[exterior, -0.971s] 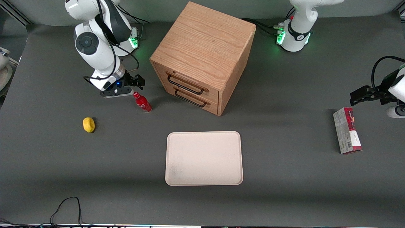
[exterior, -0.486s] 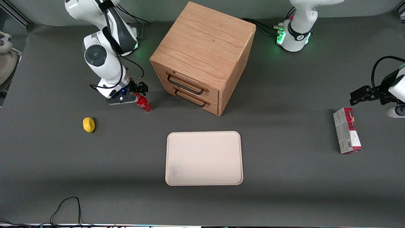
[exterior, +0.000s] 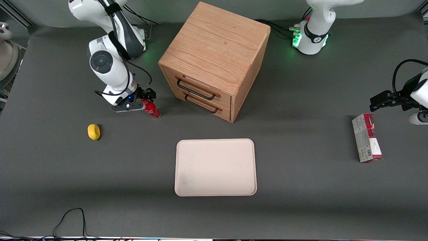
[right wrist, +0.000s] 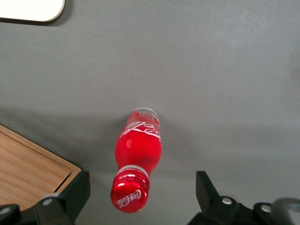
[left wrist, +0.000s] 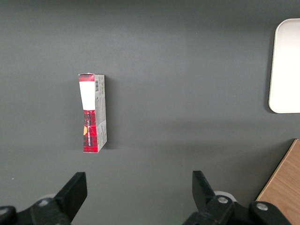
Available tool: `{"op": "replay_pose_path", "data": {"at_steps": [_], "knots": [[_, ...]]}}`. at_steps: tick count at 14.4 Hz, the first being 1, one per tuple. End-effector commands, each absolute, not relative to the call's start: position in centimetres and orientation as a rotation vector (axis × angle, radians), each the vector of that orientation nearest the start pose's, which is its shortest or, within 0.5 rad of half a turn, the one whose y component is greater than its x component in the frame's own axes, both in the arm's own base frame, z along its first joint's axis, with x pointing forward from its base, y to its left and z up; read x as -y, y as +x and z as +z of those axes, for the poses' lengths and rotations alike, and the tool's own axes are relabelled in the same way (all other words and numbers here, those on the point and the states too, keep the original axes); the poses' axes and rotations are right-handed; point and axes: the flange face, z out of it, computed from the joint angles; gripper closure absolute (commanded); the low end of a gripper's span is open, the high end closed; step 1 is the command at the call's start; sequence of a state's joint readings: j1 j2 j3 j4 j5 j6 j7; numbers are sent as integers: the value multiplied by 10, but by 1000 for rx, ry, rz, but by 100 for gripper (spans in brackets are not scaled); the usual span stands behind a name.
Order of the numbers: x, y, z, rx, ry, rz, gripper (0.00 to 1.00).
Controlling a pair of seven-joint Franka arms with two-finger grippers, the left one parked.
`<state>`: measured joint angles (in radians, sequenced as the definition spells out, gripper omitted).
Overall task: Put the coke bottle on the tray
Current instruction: 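Lower the right gripper and close it around the bottle's body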
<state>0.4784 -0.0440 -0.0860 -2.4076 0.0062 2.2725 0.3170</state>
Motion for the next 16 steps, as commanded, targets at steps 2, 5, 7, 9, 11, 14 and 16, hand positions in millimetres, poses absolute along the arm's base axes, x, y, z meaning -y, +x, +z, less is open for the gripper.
{"op": "replay_pose_path", "data": {"at_steps": [2,5,7,9,11,14,16], "knots": [[-184,437,320,96,-3165,119,0],[-187,437,321,106,-3163,110,0],[-187,437,323,106,-3162,105,0],[-187,436,323,113,-3162,105,0],[-189,436,323,118,-3162,105,13],[-188,436,324,127,-3161,106,57],[-188,436,324,130,-3162,110,80]]}}
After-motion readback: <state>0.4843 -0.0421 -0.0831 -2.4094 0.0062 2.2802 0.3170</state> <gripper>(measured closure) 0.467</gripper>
